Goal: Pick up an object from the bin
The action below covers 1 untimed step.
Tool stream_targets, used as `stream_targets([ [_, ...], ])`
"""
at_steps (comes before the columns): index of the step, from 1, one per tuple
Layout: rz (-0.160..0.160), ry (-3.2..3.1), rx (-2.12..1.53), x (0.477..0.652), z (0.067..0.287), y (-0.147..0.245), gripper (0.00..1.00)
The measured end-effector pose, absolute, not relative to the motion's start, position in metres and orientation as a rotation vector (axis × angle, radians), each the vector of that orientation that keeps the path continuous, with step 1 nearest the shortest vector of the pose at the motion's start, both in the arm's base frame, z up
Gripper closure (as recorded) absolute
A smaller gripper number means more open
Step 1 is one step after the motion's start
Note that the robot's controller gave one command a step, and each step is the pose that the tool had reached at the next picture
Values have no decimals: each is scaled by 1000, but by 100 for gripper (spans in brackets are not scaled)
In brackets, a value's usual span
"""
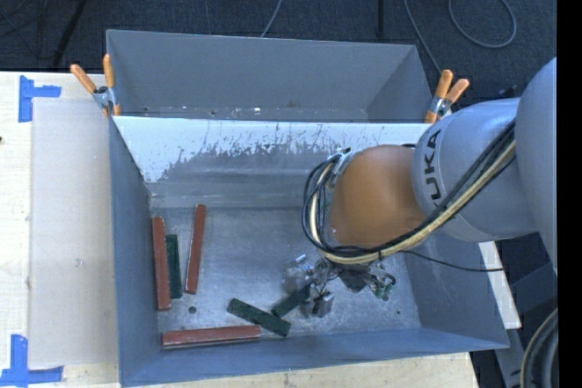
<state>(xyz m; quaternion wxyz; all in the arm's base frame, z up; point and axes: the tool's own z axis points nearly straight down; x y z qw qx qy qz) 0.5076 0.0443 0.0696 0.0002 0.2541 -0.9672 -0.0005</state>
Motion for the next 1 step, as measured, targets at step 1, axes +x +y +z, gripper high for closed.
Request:
stream_targets([
  [1,0,-3050,794,521,235,80,100],
])
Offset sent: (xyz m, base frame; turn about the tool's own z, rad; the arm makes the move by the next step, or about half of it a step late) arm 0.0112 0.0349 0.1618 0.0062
